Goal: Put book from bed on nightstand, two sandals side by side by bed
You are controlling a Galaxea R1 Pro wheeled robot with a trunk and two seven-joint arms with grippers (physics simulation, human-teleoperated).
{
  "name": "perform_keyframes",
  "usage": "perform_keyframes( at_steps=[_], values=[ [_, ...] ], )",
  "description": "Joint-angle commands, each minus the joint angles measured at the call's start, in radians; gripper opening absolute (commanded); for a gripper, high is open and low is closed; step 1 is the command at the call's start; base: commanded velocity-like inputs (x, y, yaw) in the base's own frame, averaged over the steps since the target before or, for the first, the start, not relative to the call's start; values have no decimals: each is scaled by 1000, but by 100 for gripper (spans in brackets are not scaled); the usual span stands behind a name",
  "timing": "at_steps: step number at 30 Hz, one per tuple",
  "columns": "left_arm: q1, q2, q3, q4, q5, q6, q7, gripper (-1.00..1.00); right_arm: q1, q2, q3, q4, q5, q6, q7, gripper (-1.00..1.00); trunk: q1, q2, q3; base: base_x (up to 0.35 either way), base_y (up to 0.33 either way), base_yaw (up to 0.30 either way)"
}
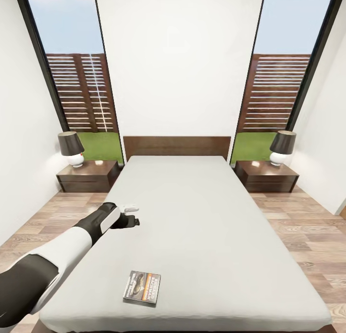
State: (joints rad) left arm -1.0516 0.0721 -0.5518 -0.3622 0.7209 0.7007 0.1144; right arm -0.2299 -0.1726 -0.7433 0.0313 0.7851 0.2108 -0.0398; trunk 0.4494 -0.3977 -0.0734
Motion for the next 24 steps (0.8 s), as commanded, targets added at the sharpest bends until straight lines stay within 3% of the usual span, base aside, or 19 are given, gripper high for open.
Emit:
perform_keyframes(
  at_steps=[1, 24],
  values=[
    [-1, 2, -7, -3, 11, 3, 8, 100, -2, 0, -8, 3, 9, 1, -4, 100, 1, -2, -2, 0, 0, 0],
    [-1, 0, -7, -3, 10, 3, 8, 100, -1, -1, -9, 5, 5, 12, -3, 100, 1, -2, -25, 0, 0, 0]
  ],
)
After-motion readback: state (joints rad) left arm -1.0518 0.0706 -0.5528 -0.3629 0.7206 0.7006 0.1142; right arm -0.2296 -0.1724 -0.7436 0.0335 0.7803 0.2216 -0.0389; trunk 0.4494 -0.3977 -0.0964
